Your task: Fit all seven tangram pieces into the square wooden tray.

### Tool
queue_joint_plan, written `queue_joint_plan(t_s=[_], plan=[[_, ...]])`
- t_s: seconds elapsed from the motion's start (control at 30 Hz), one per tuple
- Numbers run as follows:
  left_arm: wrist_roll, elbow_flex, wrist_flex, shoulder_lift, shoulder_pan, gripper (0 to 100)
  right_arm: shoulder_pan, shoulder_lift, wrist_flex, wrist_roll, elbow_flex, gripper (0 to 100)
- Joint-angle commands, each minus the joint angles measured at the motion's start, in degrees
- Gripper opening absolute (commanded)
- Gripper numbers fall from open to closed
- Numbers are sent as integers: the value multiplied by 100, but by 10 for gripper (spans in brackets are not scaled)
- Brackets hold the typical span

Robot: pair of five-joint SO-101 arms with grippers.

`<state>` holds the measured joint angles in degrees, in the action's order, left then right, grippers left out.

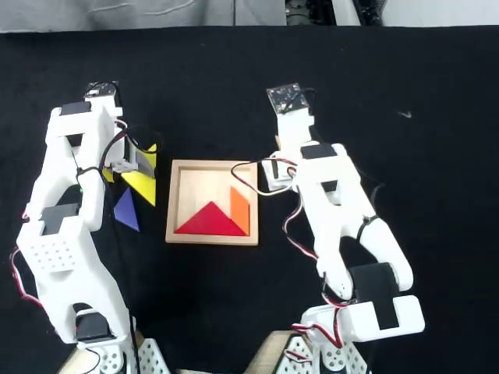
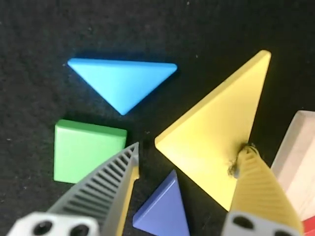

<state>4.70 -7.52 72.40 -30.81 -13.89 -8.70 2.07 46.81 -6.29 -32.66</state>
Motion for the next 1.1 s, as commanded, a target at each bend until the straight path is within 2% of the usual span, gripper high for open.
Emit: queue_joint_plan(t_s=[0.0,0.17,0.4,0.6,1.07], plan=[[53,-251,-149,79,-57,309,-26,31,-97,-53,40,11],[53,-374,-246,-299,-48,309,-26,31,-97,-53,31,11],[62,-1279,369,-923,-40,308,-26,31,-97,-53,31,11],[62,-1745,677,-1222,224,226,-26,31,-97,-53,31,11],[-141,-1543,1099,-202,998,224,-26,31,-97,-53,48,11]])
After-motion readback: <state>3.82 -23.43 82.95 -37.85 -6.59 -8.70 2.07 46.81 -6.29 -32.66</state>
